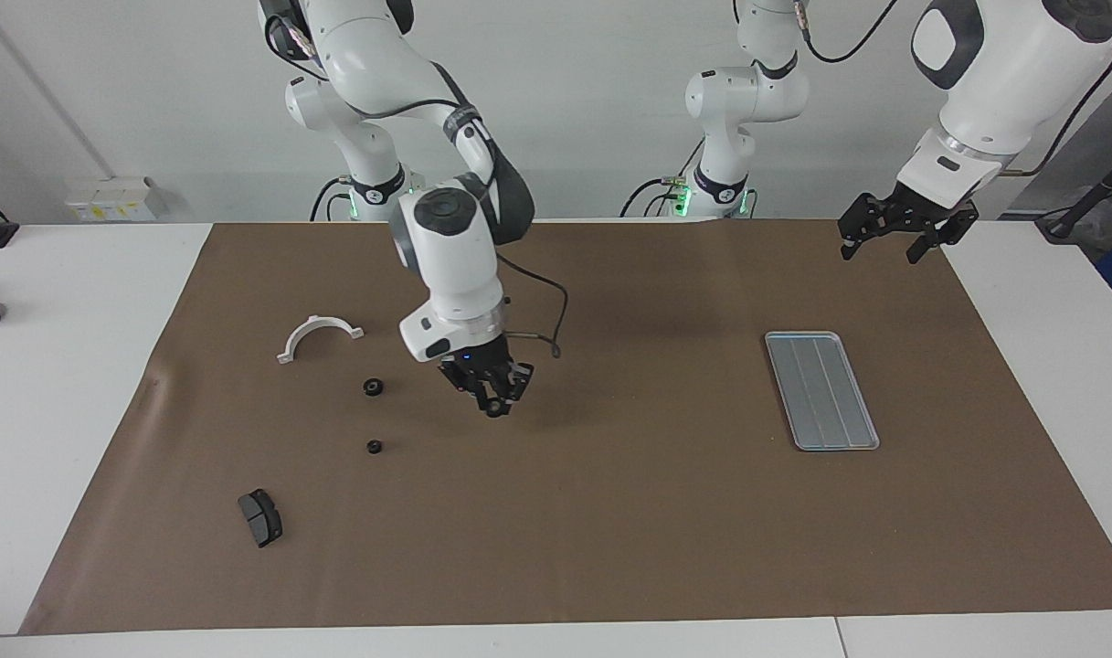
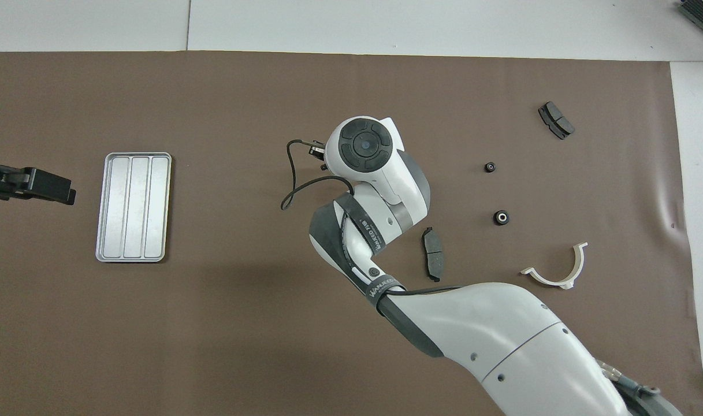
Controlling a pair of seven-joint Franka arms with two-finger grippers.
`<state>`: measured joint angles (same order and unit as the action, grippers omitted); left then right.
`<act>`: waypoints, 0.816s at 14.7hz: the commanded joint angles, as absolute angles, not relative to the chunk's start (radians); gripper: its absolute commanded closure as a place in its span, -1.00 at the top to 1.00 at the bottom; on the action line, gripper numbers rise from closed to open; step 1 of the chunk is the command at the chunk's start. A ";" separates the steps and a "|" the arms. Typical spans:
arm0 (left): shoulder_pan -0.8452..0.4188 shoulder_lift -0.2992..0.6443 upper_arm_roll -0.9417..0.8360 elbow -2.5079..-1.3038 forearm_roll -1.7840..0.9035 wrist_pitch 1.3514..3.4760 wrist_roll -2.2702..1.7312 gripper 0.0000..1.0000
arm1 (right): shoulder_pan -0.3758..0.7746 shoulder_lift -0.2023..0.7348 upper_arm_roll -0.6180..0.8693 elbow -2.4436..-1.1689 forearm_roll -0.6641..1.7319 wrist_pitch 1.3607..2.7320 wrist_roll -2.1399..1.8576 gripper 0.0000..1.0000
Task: Pick bearing gear from pile to tray
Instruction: 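Carry the bearing with the right gripper to the table center and release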
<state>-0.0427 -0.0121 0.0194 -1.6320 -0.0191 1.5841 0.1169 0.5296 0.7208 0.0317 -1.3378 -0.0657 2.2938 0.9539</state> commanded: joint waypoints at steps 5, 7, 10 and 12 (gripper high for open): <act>-0.049 -0.037 0.023 -1.655 -0.003 1.575 0.101 1.00 | 0.548 0.697 0.029 -1.411 -0.090 2.310 0.977 1.00; -0.063 -0.031 0.021 -1.657 -0.003 1.650 0.106 1.00 | 0.551 0.678 0.025 -1.399 -0.144 2.235 0.977 1.00; -0.121 -0.017 0.015 -1.674 -0.002 1.719 0.104 1.00 | 0.482 0.550 0.020 -1.469 -0.160 2.188 0.947 1.00; -0.168 0.001 0.015 -1.690 -0.002 1.788 0.103 1.00 | 0.416 0.422 0.021 -1.602 -0.158 2.181 0.802 1.00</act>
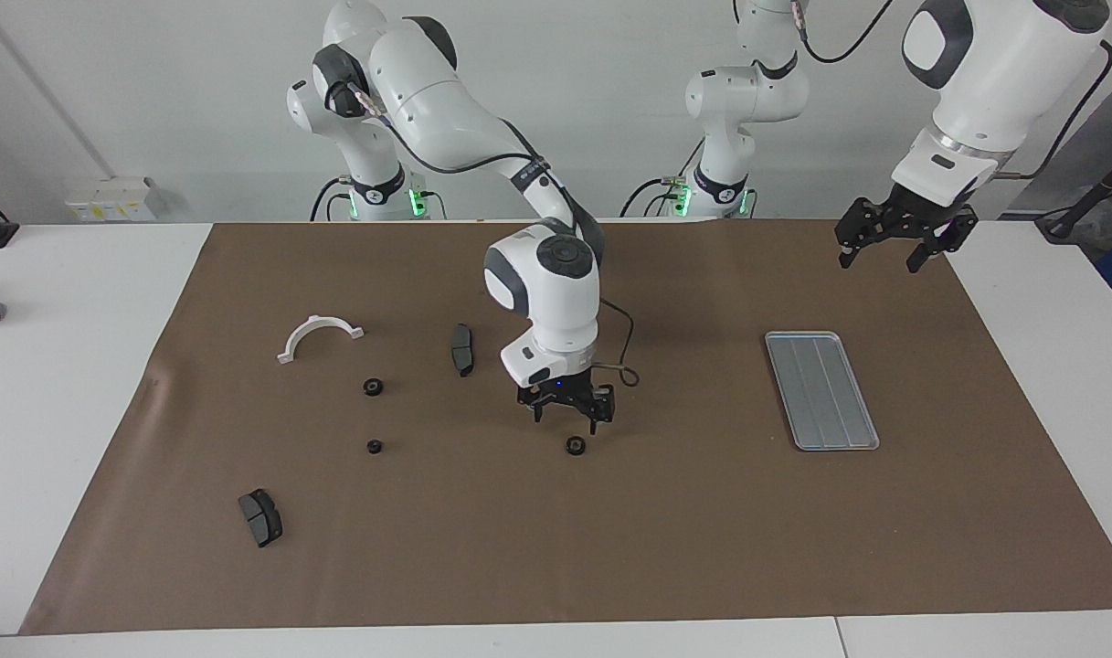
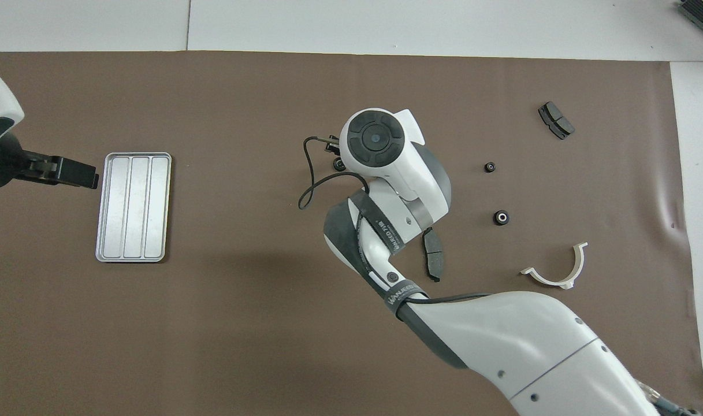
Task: Pick bearing gear from pile to tray
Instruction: 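Carry the bearing with the right gripper to the table center and release, then grasp the center bearing with the left gripper while the right gripper reaches another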
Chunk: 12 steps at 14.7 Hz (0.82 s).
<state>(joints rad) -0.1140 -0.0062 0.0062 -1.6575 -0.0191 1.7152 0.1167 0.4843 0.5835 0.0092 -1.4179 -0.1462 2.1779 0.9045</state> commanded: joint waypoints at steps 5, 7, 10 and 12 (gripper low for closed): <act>-0.343 0.127 0.015 -1.690 0.083 1.974 -0.048 1.00 | 0.238 0.286 0.026 -1.854 -0.127 2.204 0.314 1.00; -0.391 0.170 0.015 -1.687 0.083 2.014 -0.142 1.00 | 0.189 0.255 0.026 -1.946 -0.094 2.249 0.131 1.00; -0.445 0.245 0.014 -1.674 0.072 2.112 -0.277 1.00 | 0.134 0.207 0.026 -2.107 -0.043 2.373 -0.018 1.00; -0.495 0.380 0.017 -1.556 0.077 2.117 -0.403 1.00 | 0.124 0.192 0.026 -2.163 -0.022 2.427 -0.092 1.00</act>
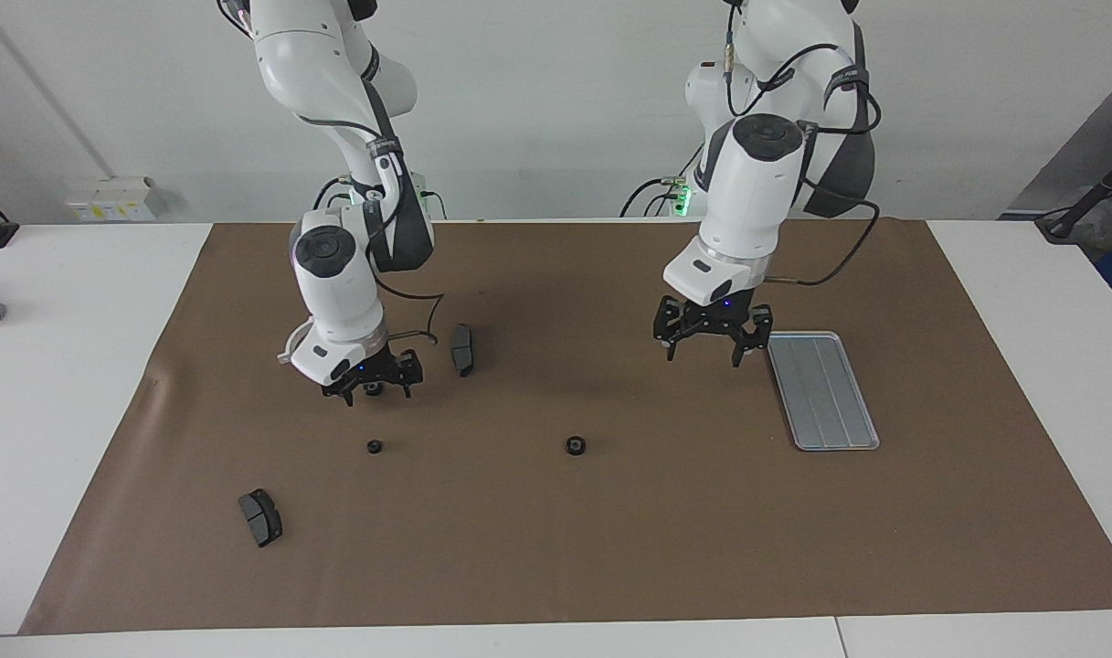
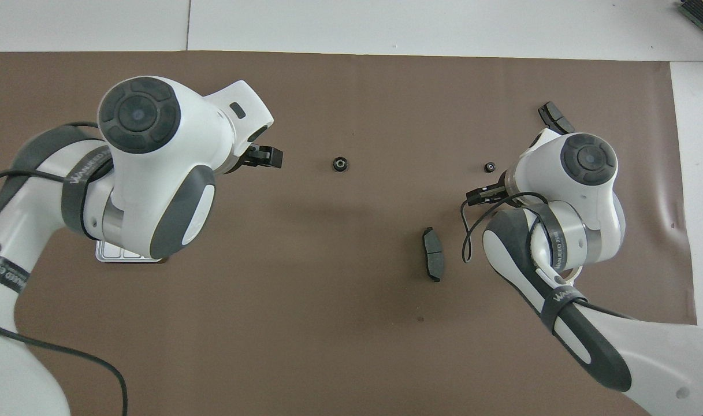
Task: Pick bearing gear from pile to tray
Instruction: 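Grasp the center bearing with the left gripper while the right gripper reaches another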
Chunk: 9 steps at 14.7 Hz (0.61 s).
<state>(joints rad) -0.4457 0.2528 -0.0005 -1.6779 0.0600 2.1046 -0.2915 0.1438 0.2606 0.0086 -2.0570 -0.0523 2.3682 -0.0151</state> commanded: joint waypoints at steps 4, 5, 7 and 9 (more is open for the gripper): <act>-0.541 0.534 0.017 -1.451 0.077 2.184 -0.489 1.00 | 0.095 0.161 0.026 -2.241 -0.020 2.436 -0.179 0.46; -0.549 0.551 0.017 -1.453 0.074 2.218 -0.536 1.00 | 0.094 0.160 0.026 -2.244 -0.020 2.441 -0.181 0.37; -0.568 0.571 0.015 -1.457 0.074 2.267 -0.577 1.00 | 0.094 0.156 0.026 -2.258 -0.015 2.451 -0.181 0.29; -0.569 0.575 0.014 -1.466 0.072 2.312 -0.577 1.00 | 0.087 0.153 0.025 -2.284 -0.015 2.499 -0.183 0.24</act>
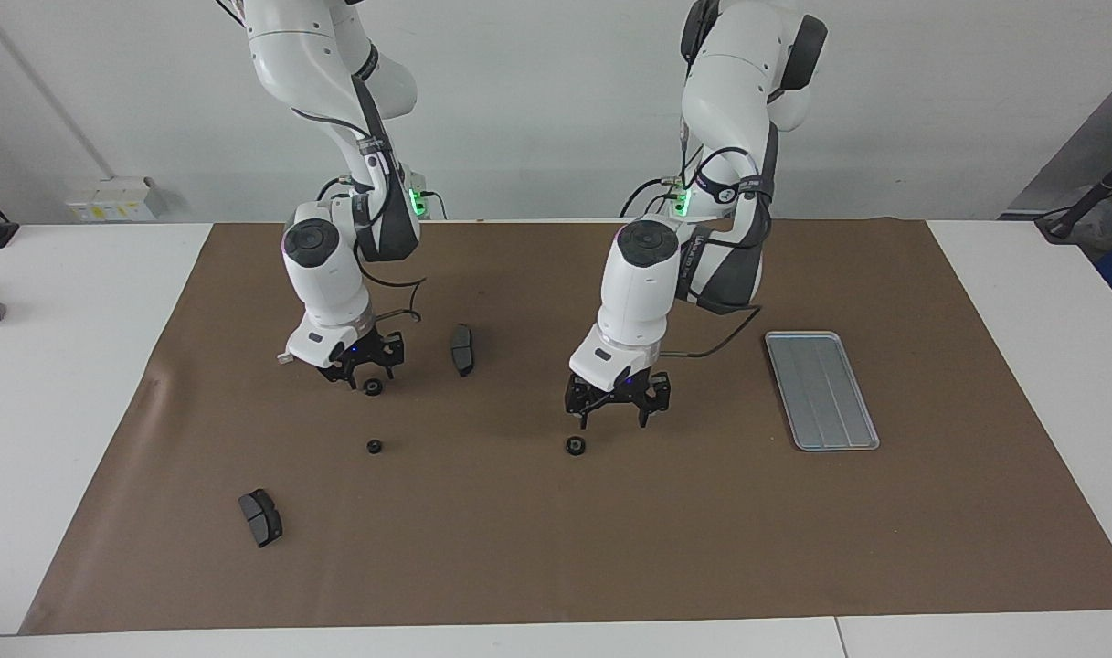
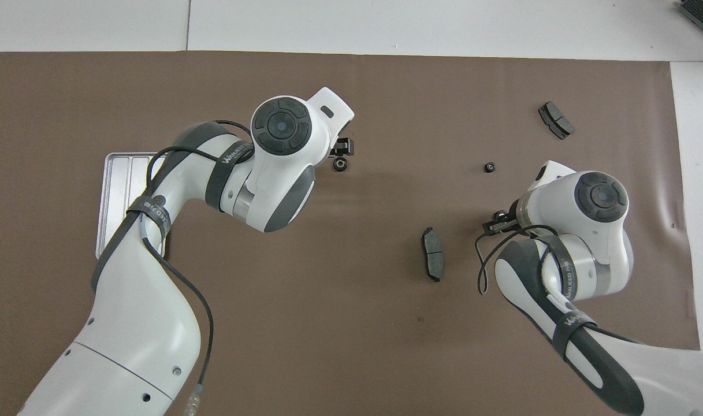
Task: Pick bearing gear from pile to tray
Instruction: 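Grasp the center bearing with the left gripper while the right gripper reaches another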
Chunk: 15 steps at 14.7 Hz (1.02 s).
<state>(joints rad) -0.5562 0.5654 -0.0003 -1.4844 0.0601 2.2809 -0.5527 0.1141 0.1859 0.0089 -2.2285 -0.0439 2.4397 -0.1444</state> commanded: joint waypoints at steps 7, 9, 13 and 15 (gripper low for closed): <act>-0.618 0.690 0.023 -1.416 0.080 2.338 -0.632 0.98 | 0.077 0.160 0.026 -2.287 0.026 2.531 -0.176 0.05; -0.624 0.701 0.023 -1.420 0.081 2.370 -0.666 0.97 | 0.078 0.160 0.026 -2.287 0.028 2.533 -0.176 0.05; -0.644 0.696 0.023 -1.451 0.084 2.390 -0.698 0.82 | 0.078 0.160 0.026 -2.295 0.028 2.536 -0.183 -0.41; -0.644 0.696 0.023 -1.454 0.084 2.404 -0.719 0.63 | 0.077 0.160 0.026 -2.302 0.028 2.549 -0.179 -1.00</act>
